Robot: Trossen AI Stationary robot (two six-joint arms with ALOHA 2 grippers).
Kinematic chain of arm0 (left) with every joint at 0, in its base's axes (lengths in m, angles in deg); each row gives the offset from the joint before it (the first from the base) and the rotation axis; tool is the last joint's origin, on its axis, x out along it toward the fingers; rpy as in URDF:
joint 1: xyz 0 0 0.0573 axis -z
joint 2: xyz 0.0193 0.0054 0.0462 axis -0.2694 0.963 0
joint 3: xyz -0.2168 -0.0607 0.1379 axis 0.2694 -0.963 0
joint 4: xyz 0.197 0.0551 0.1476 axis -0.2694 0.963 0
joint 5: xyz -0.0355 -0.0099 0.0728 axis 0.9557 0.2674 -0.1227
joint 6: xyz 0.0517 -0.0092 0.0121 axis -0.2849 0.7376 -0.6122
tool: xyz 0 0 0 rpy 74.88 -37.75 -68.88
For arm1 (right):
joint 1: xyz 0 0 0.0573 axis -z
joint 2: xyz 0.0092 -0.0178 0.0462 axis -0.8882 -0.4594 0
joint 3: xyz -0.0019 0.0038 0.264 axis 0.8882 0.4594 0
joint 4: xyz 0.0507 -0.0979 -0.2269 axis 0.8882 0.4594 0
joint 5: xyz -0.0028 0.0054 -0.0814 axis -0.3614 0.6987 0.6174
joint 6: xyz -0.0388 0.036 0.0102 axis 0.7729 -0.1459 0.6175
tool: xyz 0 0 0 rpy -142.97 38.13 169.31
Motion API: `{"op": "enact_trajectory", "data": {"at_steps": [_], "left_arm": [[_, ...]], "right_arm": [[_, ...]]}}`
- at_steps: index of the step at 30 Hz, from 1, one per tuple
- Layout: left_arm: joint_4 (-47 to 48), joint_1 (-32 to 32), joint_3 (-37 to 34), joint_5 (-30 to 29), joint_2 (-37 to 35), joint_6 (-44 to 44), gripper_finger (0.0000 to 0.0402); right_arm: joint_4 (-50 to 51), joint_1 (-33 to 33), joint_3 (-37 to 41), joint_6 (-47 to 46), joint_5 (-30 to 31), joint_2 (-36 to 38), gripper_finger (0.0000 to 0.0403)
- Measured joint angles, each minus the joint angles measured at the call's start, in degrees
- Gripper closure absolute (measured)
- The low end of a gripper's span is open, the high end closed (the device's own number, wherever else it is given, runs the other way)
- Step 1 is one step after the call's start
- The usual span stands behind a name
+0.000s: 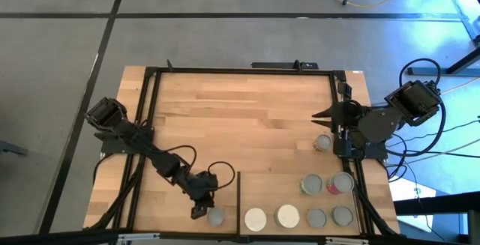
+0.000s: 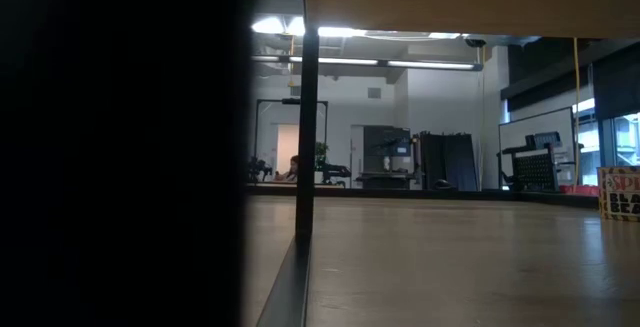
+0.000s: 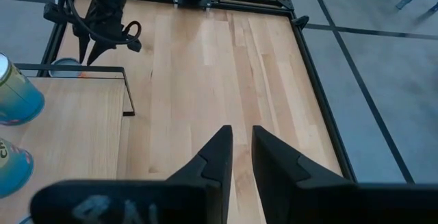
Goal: Pick and place cans onto a shelf
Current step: Put the canned meatballs on the shelf
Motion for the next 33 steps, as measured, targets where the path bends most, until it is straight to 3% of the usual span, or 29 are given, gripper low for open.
{"op": "enact_trajectory", "data": {"at_steps": [33], "left_arm": [[-0.54,0.66,0.0,-1.49,0.04,-0.04,0.0347]], "right_arm": [[0.02,0.0,0.0,0.22,-0.02,0.0,0.0344]]}}
